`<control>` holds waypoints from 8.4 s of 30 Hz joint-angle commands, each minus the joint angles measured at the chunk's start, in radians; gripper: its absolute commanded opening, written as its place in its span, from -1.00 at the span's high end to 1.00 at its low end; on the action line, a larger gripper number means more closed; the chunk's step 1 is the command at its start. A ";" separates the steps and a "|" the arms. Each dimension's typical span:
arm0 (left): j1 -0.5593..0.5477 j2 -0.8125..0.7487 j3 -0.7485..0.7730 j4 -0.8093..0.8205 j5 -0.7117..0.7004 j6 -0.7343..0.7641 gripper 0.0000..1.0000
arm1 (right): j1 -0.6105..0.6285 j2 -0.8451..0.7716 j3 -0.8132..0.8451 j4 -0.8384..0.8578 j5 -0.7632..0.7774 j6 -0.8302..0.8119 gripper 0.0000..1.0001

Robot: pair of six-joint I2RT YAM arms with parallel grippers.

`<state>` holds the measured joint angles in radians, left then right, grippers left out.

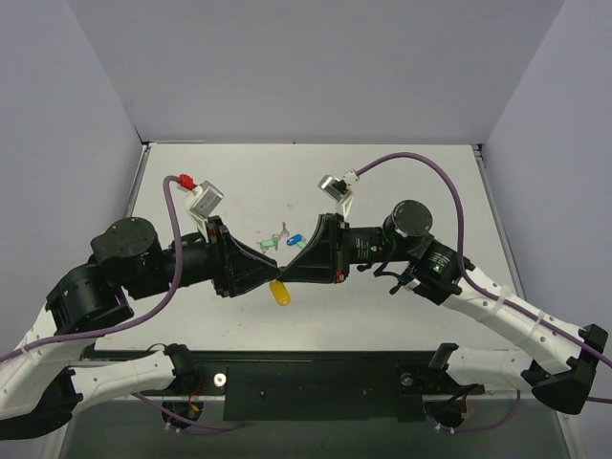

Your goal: Remove the keys from the keyring

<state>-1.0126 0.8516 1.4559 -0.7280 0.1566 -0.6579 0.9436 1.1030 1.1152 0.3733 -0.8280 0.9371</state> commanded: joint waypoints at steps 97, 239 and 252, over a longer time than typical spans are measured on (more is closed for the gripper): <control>0.000 -0.031 -0.065 0.199 0.097 -0.048 1.00 | 0.003 -0.051 0.020 0.068 0.041 -0.038 1.00; 0.000 -0.036 -0.175 0.394 0.178 -0.079 1.00 | -0.019 -0.045 0.015 0.076 0.023 -0.023 1.00; 0.000 0.000 -0.161 0.306 0.262 -0.062 1.00 | -0.016 -0.051 0.066 -0.177 -0.003 -0.116 1.00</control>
<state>-1.0061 0.8070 1.2743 -0.4393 0.3367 -0.7265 0.9230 1.0378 1.1503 0.2604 -0.8528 0.8738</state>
